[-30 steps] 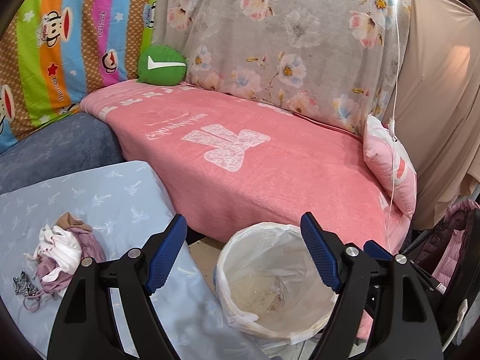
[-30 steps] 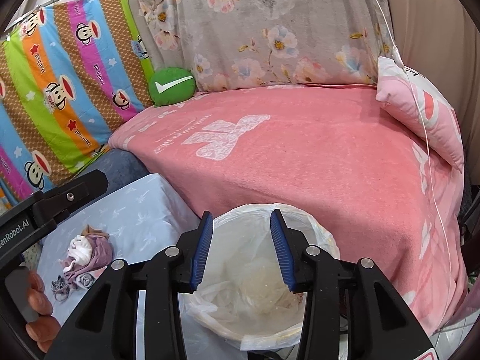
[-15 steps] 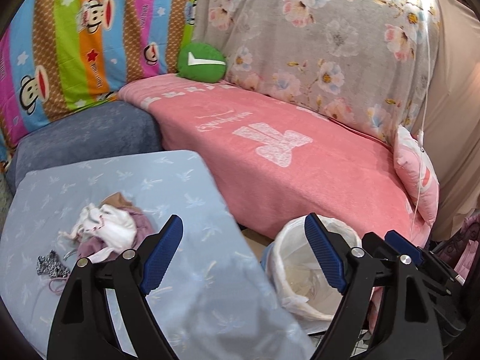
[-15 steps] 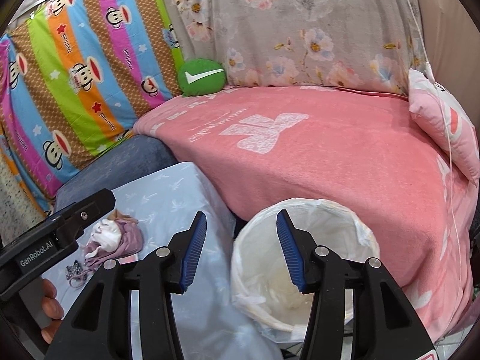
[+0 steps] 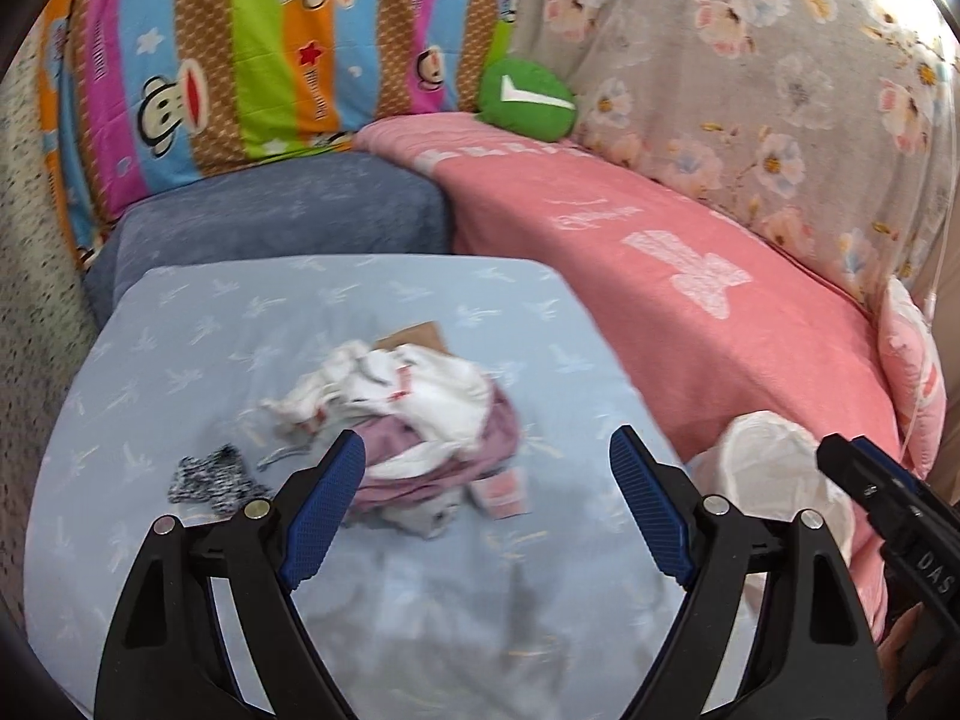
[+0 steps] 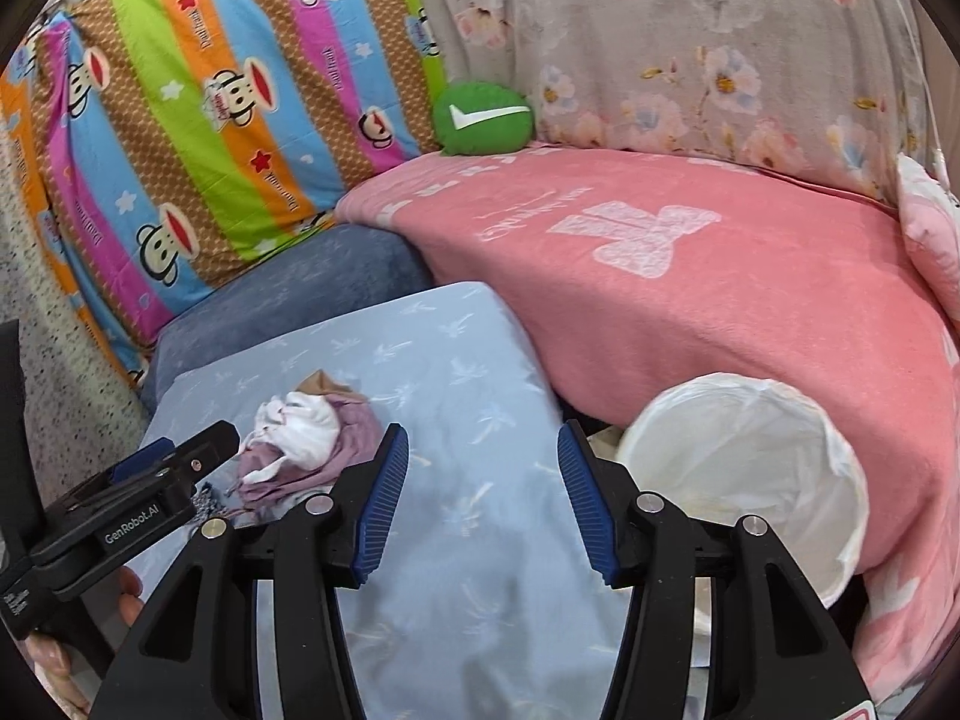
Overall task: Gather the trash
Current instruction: 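Move both tools back to the pile and grasp the leopard-print cloth with the left gripper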
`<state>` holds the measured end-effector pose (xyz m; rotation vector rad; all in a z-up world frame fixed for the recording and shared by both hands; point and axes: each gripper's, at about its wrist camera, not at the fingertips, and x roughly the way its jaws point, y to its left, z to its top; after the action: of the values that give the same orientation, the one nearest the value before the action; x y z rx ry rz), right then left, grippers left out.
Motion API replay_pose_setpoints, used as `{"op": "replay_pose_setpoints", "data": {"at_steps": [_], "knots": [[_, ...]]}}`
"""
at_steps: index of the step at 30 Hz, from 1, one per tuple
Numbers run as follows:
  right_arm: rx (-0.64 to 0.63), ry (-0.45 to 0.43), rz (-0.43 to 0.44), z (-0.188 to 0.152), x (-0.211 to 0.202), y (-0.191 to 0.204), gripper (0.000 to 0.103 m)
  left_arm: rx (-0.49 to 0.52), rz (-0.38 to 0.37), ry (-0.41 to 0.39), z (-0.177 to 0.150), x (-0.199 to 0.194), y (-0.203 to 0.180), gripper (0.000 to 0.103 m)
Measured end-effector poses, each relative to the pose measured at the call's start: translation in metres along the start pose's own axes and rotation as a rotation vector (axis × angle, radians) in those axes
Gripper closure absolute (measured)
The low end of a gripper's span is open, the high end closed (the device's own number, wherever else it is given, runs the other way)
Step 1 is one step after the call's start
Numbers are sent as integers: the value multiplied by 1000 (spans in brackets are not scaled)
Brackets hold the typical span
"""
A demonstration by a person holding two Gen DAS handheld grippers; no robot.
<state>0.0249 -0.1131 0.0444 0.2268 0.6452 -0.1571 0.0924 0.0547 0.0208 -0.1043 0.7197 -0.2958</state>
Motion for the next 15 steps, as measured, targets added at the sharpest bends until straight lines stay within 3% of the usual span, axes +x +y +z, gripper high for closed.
{"op": "replay_pose_setpoints", "data": {"at_steps": [15], "knots": [[-55,77,86,-10,65,86,48,-158,176,103,-24,27,131,17]]}}
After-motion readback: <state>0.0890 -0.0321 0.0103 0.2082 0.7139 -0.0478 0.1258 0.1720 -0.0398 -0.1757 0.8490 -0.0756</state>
